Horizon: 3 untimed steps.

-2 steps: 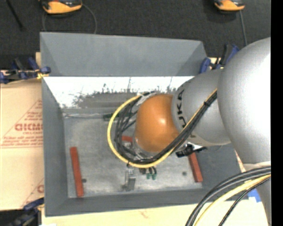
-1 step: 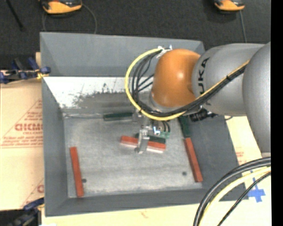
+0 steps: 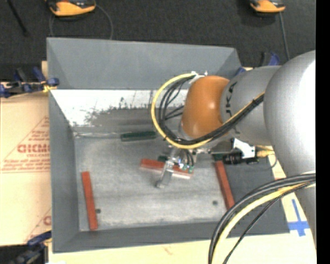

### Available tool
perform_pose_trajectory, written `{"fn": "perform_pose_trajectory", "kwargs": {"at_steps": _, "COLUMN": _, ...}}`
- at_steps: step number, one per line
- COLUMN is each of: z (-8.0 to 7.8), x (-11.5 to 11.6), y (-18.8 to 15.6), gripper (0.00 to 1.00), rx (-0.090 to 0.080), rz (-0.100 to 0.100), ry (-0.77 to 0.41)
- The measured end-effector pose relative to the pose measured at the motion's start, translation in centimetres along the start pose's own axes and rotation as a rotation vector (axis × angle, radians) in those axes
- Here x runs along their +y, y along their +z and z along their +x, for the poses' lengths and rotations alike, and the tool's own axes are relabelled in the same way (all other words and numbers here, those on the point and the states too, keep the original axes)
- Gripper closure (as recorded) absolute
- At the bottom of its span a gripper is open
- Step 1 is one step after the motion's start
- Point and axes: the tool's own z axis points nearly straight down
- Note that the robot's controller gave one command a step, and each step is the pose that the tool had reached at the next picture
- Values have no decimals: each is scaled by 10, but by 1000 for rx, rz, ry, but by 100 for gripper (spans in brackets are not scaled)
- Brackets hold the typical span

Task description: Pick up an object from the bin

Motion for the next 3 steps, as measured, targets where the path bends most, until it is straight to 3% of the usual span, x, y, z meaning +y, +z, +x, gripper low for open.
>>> {"fn": "perform_pose_trajectory", "kwargs": {"at_steps": 1, "z": -1, "x": 2, "y": -2, "gripper": 100, "rx": -4, "rz": -3, "ry": 1}}
{"fn": "perform_pose_trajectory", "kwargs": {"at_steps": 2, "z": -16, "x": 11, "y": -169, "gripper": 100, "rx": -13, "rz": -6, "ry": 20}}
{"fn": "perform_pose_trajectory", "kwargs": {"at_steps": 3, "z": -14, "x": 10, "y": -164, "gripper": 0, "rx": -5, "rz": -3, "ry": 20}}
